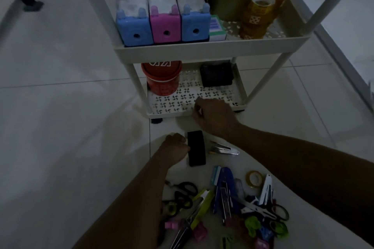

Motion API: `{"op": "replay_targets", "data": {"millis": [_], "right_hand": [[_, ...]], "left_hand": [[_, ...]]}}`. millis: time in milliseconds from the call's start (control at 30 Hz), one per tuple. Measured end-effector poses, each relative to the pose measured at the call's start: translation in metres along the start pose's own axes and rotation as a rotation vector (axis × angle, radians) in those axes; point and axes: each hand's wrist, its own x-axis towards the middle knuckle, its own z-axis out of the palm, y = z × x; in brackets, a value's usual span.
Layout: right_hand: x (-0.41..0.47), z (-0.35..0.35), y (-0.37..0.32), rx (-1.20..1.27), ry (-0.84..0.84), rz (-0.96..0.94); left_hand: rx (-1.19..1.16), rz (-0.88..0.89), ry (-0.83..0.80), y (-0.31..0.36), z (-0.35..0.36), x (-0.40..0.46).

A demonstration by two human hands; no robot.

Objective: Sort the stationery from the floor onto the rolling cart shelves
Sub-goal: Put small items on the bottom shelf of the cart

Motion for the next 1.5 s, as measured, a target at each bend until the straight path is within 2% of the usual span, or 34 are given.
{"op": "replay_targets", "data": {"millis": [100,167,300,467,600,667,800,967,1133,1300,1500], "right_hand": [[-0.029,0.012,-0.013,0.133,-0.410,0.373],[-0.044,0.017,-0.016,0.227,-0.527,0.466],[-0.051,0.003,-0.019,0.333,-0.497,0.464],[-0.027,-0.053,-0.012,0.624,-0.384,0.536],[0.003,-0.086,0.008,0.466,-0.153,0.437],[0.018,-0.088,0.021,0.304,-0.100,0.391],[0.041,-0.074,0.040,0.020,-0.137,0.264],[0.060,-0.049,0.045,-0.212,-0.260,0.230],[0.062,-0.041,0.064,-0.206,-0.323,0.241],[0.058,-0.043,0.065,-0.254,-0.096,0.215],[0.037,-0.031,0.049,-0.234,-0.160,0.283]], "left_hand": [[0.025,0.035,0.017,-0.005,0.000,-0.001],[0.014,0.038,0.023,-0.006,0.001,-0.002],[0.026,0.059,0.002,-0.007,-0.001,-0.002],[0.032,0.051,0.064,-0.003,-0.004,-0.001],[0.057,0.044,0.061,-0.001,-0.003,-0.001],[0.075,0.041,0.068,-0.002,-0.003,-0.001],[0.094,0.044,0.067,-0.005,-0.004,0.004],[0.019,0.056,0.003,-0.009,-0.001,0.008],[-0.043,0.041,0.029,-0.012,0.000,0.009],[0.000,0.029,0.010,-0.006,-0.005,0.009],[0.052,0.014,0.025,0.001,-0.010,0.007]]}}
